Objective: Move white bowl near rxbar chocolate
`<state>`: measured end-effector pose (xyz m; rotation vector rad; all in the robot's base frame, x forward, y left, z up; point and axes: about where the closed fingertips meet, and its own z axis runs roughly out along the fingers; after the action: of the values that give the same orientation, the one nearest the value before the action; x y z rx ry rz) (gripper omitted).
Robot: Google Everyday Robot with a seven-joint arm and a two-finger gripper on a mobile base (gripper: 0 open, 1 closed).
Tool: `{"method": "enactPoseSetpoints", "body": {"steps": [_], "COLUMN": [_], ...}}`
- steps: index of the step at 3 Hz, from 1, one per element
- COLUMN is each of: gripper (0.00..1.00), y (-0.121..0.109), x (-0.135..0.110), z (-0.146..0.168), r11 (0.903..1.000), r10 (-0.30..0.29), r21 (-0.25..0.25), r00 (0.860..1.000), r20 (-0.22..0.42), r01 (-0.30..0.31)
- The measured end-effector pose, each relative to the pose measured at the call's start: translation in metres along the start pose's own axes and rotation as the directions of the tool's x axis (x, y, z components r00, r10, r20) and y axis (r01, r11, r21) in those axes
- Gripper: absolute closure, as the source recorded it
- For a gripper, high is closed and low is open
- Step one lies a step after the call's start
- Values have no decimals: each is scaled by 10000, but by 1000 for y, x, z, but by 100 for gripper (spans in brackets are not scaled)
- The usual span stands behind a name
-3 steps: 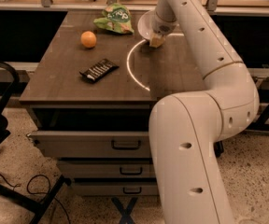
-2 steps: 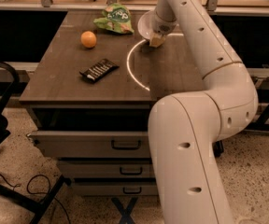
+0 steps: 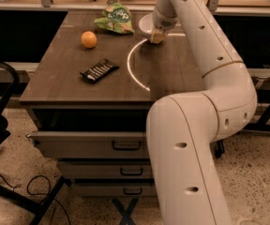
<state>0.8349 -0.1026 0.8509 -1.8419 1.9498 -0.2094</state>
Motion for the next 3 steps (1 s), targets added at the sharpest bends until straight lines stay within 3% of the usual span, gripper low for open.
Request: {"method": "enactPoseSetpoints", "body": {"steps": [2, 3], "gripper": [100, 100], "y": [-26, -23], "x": [9, 14], "z": [-88, -124], "r11": [9863, 9807], "r10": [-907, -1193], "r21": [1374, 1558], "r00": [9958, 9929], "r20": [-136, 8], "r01": [917, 1178]}}
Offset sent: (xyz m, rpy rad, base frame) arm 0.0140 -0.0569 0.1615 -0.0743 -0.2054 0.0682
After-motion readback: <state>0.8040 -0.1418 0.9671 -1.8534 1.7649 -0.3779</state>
